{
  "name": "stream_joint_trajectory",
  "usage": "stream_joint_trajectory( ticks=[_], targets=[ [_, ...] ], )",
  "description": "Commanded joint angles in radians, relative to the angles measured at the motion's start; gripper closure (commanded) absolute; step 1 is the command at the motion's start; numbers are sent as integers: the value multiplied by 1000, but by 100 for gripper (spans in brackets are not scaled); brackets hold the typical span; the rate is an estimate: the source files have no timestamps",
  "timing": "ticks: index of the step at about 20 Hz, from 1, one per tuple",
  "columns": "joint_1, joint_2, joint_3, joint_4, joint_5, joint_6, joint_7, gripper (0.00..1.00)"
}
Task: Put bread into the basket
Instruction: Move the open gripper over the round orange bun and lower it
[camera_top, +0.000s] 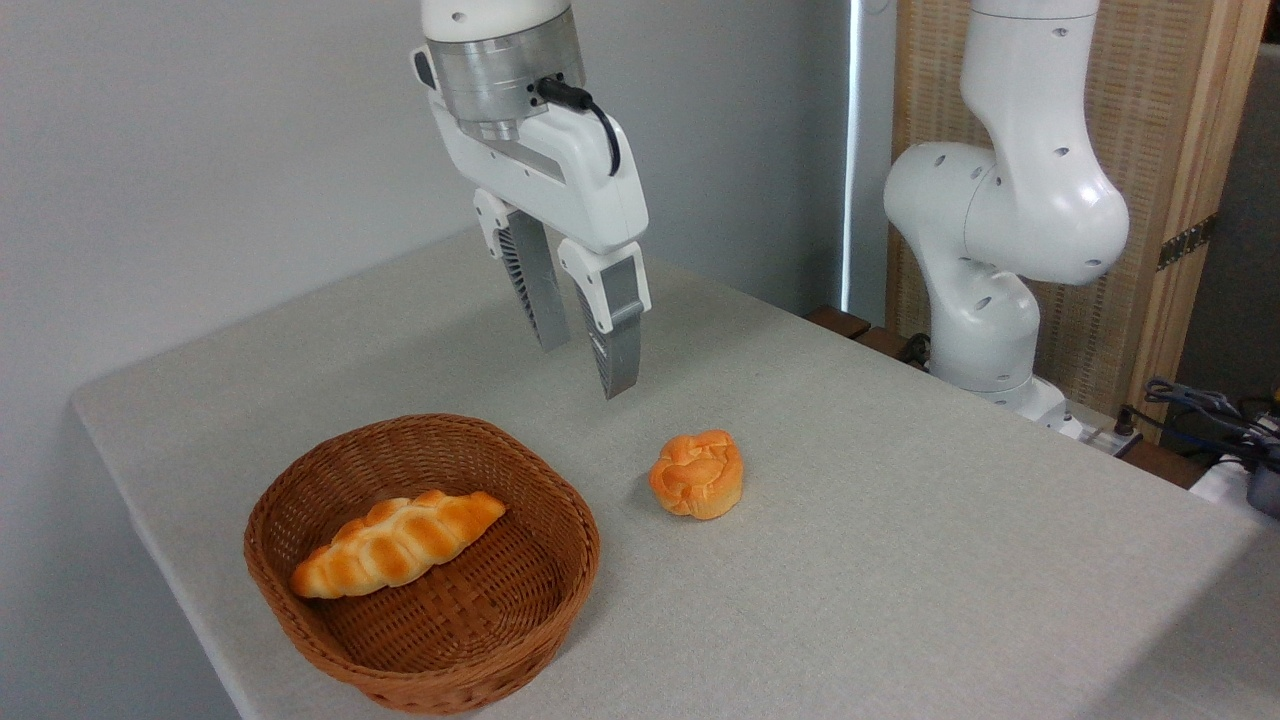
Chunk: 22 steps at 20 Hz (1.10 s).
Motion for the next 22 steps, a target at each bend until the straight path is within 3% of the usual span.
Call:
stream_joint_trajectory(
  ticks=[1, 7, 16, 22],
  targets=[
    [-6, -62, 12, -90, -1, 70, 39, 0],
    [-8, -99, 14, -185, 1, 83, 52, 0],
    [-28, -125, 28, -346, 4, 87, 272, 0],
    [-48, -162, 28, -492, 6, 233, 320, 0]
  ],
)
